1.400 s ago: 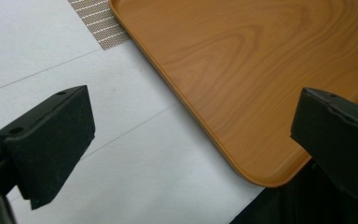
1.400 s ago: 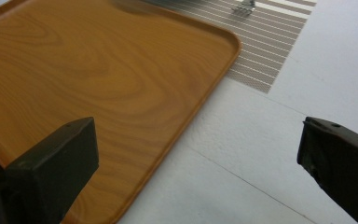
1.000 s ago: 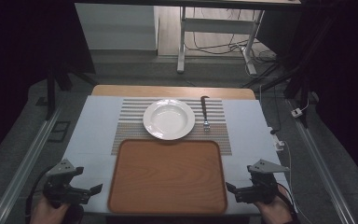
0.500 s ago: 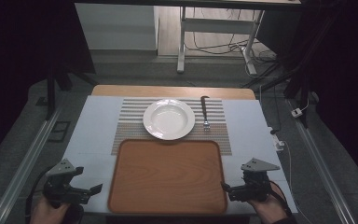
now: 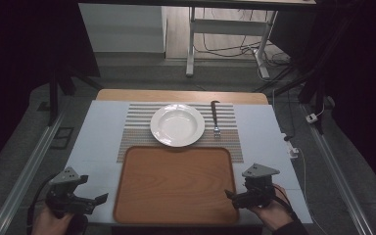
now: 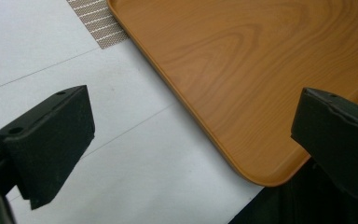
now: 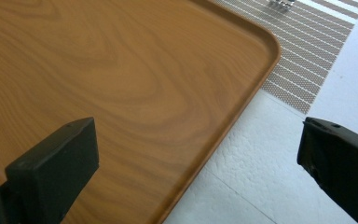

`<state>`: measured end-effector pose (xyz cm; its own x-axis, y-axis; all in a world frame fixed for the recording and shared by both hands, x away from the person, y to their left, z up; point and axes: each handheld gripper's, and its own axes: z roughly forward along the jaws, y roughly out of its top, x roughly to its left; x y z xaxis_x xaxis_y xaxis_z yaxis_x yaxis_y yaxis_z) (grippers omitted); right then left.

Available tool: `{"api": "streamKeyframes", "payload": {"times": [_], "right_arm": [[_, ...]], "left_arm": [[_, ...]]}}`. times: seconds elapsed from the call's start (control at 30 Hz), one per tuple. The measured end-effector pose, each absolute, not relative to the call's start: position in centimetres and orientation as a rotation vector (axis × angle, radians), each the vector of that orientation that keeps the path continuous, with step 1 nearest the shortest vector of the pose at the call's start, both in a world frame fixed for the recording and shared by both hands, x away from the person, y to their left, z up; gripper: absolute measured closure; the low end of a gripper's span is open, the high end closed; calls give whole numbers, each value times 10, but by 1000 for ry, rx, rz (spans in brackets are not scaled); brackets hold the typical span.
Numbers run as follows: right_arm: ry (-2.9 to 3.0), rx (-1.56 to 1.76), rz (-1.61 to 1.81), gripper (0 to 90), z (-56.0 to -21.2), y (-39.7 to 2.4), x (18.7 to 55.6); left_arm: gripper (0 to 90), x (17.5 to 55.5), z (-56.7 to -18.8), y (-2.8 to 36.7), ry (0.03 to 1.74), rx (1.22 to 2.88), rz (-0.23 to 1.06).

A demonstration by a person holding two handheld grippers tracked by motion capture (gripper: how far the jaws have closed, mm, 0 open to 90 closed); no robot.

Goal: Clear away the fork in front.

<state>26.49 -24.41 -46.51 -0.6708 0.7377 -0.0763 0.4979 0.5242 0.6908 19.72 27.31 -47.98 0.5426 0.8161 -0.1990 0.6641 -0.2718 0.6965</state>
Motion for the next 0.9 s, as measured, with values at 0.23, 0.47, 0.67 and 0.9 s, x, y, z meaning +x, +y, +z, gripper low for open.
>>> {"api": "streamKeyframes", "payload": {"times": [0.23,0.47,0.67,0.9], "right_arm": [[2436,977,848,0,-469,-232,272],[2442,902,782,0,-470,-223,278],[2440,819,700,0,-472,-215,286],[2444,734,606,0,-475,-209,297]], "left_arm": [[0,197,-480,273,1194,2020,253],[0,198,-480,273,1194,2020,250],[0,198,-480,273,1194,2021,250],[0,198,-480,273,1195,2022,249]]}}
